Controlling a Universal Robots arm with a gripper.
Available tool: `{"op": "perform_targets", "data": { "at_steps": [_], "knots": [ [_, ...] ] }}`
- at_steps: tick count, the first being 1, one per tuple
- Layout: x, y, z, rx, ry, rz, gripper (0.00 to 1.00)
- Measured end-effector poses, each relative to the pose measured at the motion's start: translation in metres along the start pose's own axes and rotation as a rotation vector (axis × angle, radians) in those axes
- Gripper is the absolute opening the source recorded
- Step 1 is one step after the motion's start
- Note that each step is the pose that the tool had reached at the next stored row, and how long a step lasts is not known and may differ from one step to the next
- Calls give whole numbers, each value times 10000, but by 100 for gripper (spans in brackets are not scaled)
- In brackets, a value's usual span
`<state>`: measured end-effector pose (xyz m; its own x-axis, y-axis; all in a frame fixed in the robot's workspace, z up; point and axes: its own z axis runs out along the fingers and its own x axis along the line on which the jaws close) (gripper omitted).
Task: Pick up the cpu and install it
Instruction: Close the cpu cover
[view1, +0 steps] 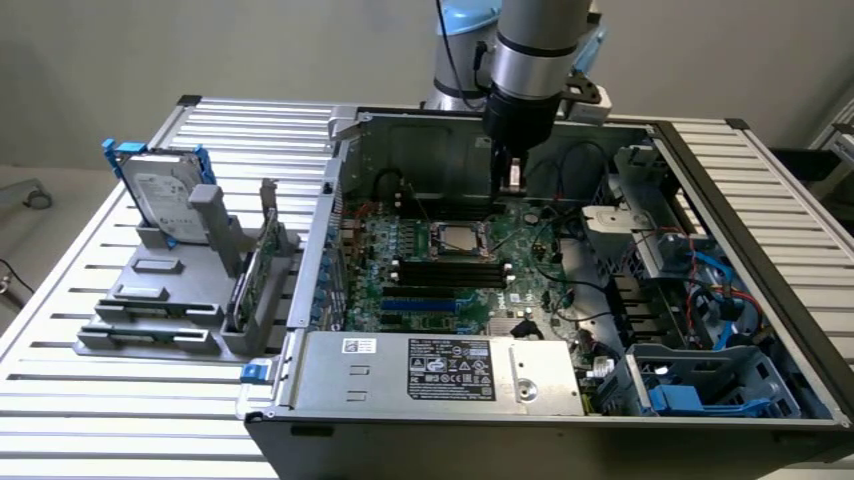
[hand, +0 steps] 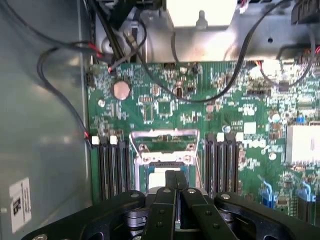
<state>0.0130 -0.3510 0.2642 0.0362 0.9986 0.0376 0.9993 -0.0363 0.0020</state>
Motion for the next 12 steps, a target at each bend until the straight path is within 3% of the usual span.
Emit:
{"op": "perform_targets", "data": {
  "at_steps": [8,12],
  "knots": [
    [-17,334,-79,0,-1,0,11],
    [-15,434,-68,0,2,0,11]
  ]
}}
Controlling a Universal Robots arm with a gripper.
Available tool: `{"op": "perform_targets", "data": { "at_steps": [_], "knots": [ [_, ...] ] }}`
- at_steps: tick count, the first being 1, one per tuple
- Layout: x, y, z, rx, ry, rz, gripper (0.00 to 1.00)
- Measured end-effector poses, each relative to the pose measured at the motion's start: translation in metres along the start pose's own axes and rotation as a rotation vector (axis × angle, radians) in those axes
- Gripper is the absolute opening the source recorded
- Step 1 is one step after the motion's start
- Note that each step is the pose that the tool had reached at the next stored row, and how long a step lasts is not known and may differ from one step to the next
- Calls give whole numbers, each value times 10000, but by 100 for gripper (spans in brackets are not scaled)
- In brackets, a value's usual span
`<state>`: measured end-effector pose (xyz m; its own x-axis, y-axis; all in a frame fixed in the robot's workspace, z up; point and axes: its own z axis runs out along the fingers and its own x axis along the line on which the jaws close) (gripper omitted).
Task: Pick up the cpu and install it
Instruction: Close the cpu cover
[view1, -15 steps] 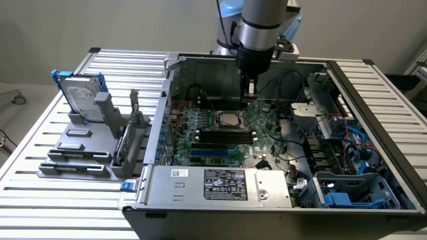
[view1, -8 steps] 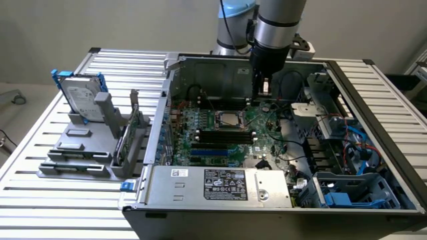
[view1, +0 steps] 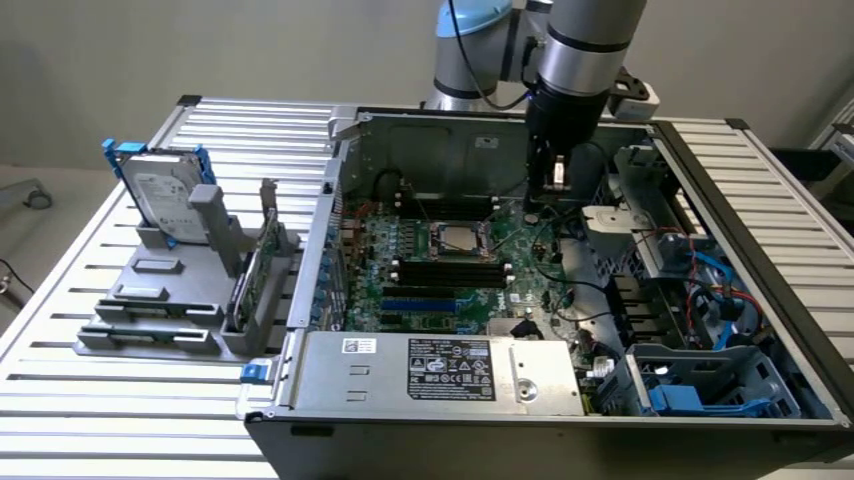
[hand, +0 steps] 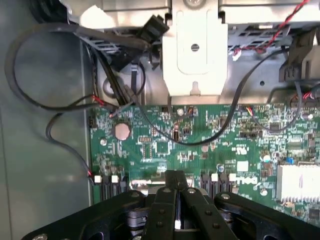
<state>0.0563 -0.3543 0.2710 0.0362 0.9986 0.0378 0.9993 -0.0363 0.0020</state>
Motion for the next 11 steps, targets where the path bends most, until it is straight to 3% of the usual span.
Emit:
{"op": "perform_targets", "data": {
  "at_steps": [7,11],
  "knots": [
    [-2,73,126,0,0,0,11],
    [0,84,178,9,43,2,11]
  ]
}}
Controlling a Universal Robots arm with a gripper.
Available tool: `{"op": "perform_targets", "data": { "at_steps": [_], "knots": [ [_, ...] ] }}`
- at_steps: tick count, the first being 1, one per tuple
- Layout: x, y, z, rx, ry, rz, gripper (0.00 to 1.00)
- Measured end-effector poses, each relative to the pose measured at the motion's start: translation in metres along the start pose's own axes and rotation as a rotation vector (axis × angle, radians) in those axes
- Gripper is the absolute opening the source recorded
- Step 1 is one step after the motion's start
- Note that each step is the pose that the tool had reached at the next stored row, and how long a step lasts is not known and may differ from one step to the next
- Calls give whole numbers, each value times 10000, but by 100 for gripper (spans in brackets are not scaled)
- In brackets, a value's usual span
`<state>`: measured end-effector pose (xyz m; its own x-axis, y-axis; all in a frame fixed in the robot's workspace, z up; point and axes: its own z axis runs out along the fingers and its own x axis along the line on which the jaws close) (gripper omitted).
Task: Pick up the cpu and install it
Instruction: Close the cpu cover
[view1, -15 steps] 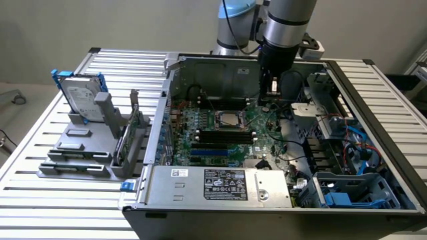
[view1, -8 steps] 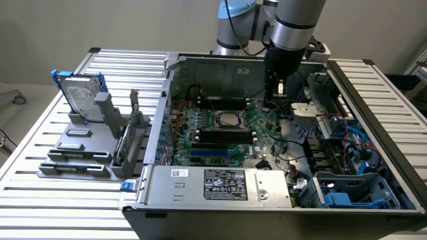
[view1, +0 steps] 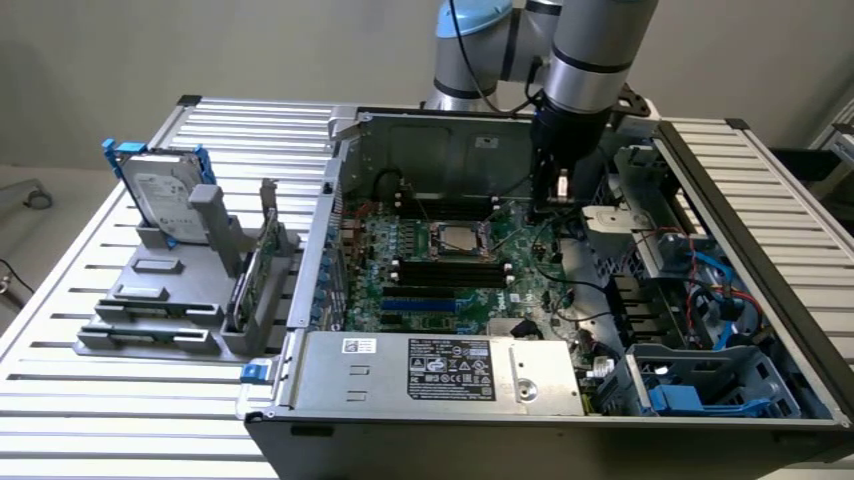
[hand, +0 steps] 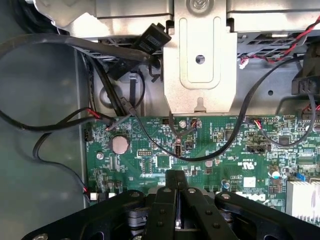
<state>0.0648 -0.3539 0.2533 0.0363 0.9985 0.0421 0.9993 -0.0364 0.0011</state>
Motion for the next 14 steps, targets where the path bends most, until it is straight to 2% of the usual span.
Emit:
{"op": "perform_targets", "data": {
  "at_steps": [2,9,12,14],
  "knots": [
    [4,1,11,41,21,-1,11],
    [6,0,35,295,96,12,11],
    [6,0,43,419,143,17,11],
    [6,0,44,547,183,22,11]
  ]
}}
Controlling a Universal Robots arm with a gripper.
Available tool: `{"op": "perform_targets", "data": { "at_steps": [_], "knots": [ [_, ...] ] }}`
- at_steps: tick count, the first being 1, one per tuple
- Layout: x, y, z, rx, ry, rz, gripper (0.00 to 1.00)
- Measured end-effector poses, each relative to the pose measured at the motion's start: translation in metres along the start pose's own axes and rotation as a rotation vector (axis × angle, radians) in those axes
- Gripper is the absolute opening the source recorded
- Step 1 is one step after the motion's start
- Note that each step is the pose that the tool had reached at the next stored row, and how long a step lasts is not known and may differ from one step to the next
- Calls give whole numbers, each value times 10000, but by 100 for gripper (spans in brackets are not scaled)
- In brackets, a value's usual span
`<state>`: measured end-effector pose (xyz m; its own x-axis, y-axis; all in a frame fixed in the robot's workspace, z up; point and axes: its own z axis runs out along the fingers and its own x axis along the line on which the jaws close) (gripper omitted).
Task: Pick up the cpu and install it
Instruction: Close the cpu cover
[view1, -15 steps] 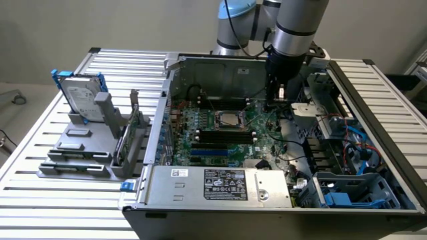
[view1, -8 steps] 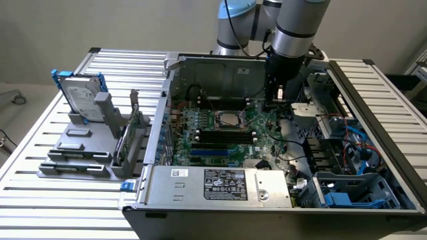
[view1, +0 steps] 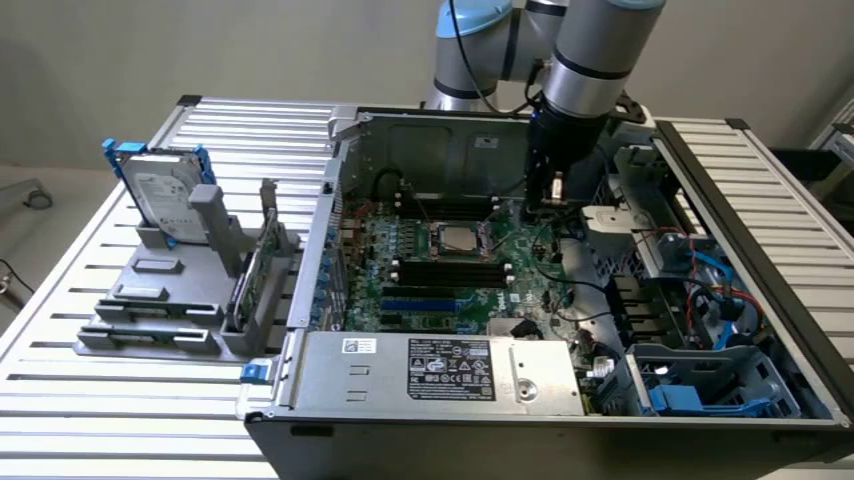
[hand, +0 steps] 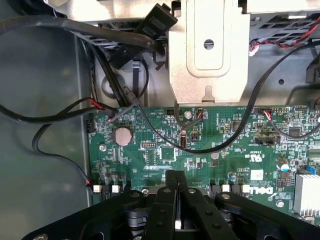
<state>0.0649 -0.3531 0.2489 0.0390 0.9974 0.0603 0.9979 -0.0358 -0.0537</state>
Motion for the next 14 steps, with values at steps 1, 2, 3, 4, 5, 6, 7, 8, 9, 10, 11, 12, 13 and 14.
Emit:
{"op": "perform_targets", "data": {
  "at_steps": [1,2,3,4,5,6,7,8,9,10,11,12,13,14],
  "knots": [
    [0,0,0,90,26,4,11],
    [0,0,0,210,50,9,11],
    [0,-2,1,348,67,17,11],
    [1,-10,2,498,78,26,11],
    [0,-20,2,646,82,36,11],
    [-1,-32,2,800,89,45,11],
    [-2,-45,3,959,98,55,11],
    [-3,-63,3,1106,108,65,11],
    [-3,-81,4,1232,115,71,11],
    [-4,-106,5,1328,119,77,11],
    [-5,-135,8,1392,123,81,11],
    [-7,-170,11,1434,123,83,11],
    [-8,-202,15,1464,123,84,11],
    [-10,-234,21,1483,124,86,11]
  ]
}}
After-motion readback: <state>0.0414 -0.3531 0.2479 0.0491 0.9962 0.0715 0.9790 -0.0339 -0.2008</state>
